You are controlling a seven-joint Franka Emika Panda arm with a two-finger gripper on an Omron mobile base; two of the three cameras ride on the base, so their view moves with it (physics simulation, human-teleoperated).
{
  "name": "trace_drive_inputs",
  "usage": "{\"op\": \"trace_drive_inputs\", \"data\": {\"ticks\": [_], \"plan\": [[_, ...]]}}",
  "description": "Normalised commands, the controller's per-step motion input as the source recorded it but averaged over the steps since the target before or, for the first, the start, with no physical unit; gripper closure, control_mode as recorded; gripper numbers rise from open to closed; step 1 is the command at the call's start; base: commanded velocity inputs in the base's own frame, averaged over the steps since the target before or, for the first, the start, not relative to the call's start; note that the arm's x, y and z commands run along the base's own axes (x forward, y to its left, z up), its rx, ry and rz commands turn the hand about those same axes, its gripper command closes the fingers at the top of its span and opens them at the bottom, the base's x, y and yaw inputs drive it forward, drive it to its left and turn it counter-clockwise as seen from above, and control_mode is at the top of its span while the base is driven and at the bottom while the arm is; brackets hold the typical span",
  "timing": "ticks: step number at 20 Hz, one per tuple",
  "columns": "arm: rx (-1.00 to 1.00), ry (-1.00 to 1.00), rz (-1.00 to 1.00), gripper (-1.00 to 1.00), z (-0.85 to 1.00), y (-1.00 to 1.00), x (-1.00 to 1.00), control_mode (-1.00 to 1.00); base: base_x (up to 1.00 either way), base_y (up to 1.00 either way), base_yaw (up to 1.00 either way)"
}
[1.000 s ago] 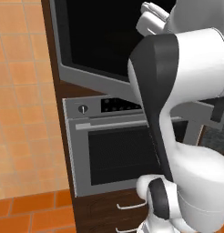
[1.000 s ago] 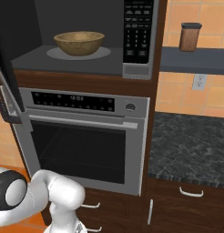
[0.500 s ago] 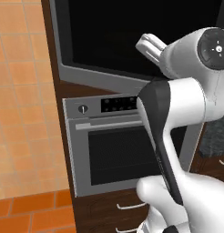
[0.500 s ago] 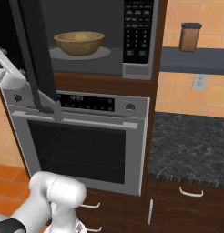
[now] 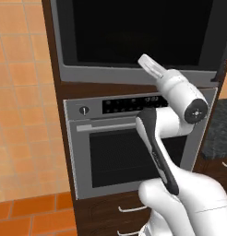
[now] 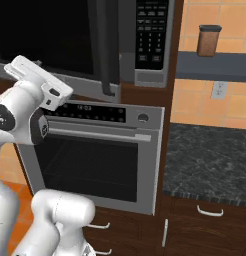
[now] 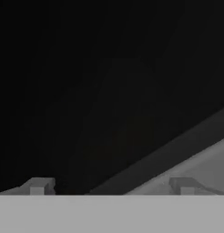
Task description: Open the microwave, place the bowl with waffle inside the microwave, then close the microwave door and turn it on.
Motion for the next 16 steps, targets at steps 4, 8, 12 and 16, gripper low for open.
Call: {"op": "trace_drive_inputs", "data": {"ticks": [4, 8, 12, 16], "plan": [[0.0, 0.11, 0.0, -1.0, 0.91, 0.0, 1.0, -1.0, 0.0, 0.0, 0.0], [0.0, 0.34, -0.07, -1.0, 0.96, 0.0, 1.0, -1.0, 0.0, 0.0, 0.0], [0.0, 0.35, -0.09, -1.0, 0.39, 0.0, 1.0, -1.0, 0.0, 0.0, 0.0], [0.0, 0.42, -0.08, -1.0, 0.26, -0.18, 0.27, -1.0, 0.0, 0.0, 0.0]]}}
